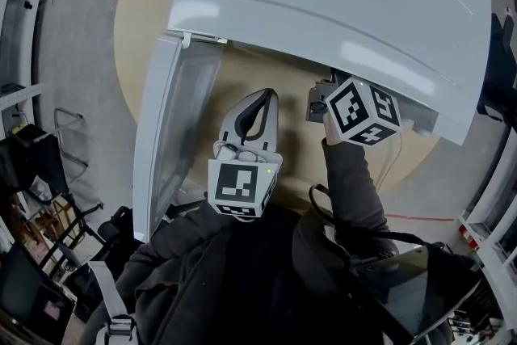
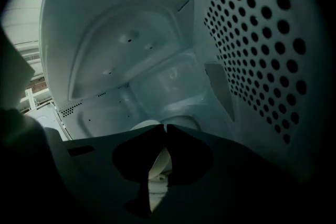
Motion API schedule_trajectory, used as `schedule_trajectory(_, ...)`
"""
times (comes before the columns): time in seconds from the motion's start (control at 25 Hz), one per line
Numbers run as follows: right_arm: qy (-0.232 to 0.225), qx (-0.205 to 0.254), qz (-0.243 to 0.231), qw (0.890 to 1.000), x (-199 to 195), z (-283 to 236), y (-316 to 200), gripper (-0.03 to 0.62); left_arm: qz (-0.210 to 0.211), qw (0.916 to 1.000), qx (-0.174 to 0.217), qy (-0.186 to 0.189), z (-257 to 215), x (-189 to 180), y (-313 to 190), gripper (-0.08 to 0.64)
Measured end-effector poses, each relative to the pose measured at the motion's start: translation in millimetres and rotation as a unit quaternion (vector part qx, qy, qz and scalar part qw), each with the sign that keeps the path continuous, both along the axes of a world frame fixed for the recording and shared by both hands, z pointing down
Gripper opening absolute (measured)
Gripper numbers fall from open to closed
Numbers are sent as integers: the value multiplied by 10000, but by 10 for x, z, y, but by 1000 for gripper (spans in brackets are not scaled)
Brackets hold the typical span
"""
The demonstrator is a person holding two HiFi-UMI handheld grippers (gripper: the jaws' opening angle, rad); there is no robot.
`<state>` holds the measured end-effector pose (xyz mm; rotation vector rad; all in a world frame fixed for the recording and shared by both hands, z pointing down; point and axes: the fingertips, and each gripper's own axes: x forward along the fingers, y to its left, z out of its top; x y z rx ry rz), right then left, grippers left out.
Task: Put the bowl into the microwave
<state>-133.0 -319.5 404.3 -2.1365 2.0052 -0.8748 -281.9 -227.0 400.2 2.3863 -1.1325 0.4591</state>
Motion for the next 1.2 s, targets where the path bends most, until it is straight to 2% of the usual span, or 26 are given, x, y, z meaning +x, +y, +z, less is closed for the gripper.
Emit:
schedule_trajectory(0.16,43,-23,136,9999,37,79,-29,24,-25,10000,-12,-32,31,-37,-12,9)
schedule_trajectory(0.28,266,-77,178,9995,89,179,-53,25,-92,9999,-26,-43,66,-87,-47,9)
schedule_trajectory(0.52,248,97,219,9994,69,129,-144,25,-111,9999,-45,-42,87,-108,-83,9)
schedule_trajectory(0.76,532,95,136,9984,154,217,-84,25,-117,9999,-82,-18,80,-92,-72,9)
schedule_trajectory(0.92,692,188,-36,9974,46,117,-132,35,-91,10000,-5,-28,38,-90,-59,9)
schedule_trajectory(1.04,1124,210,-156,9933,-9,48,-149,100,-97,9999,39,-34,13,-95,-40,9)
schedule_trajectory(1.2,1471,226,-99,9888,16,14,-121,137,-121,9999,71,-30,-5,-120,-21,9)
